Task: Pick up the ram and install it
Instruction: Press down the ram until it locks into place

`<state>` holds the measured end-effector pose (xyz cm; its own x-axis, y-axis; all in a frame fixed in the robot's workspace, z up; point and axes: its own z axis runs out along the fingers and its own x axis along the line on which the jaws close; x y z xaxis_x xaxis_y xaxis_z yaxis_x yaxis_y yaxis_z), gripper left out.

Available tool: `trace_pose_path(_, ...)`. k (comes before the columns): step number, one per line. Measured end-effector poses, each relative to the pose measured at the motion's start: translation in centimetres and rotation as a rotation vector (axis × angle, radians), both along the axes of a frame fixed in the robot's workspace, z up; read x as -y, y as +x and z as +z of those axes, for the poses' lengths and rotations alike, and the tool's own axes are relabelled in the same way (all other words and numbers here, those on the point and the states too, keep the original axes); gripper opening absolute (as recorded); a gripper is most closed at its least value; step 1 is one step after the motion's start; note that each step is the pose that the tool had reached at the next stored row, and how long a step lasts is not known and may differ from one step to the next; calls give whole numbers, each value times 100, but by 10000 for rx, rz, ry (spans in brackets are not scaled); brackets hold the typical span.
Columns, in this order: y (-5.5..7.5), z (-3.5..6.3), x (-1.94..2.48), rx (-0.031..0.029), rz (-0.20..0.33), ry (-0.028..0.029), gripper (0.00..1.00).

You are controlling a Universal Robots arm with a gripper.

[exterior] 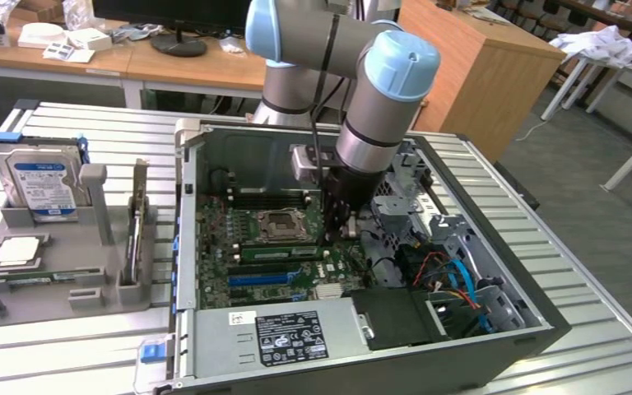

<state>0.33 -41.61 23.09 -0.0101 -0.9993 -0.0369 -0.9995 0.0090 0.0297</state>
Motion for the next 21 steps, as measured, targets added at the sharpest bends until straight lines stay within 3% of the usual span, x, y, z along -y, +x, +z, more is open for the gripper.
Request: trace_pose_path(21,-1,-47,-9,4,0,0,11)
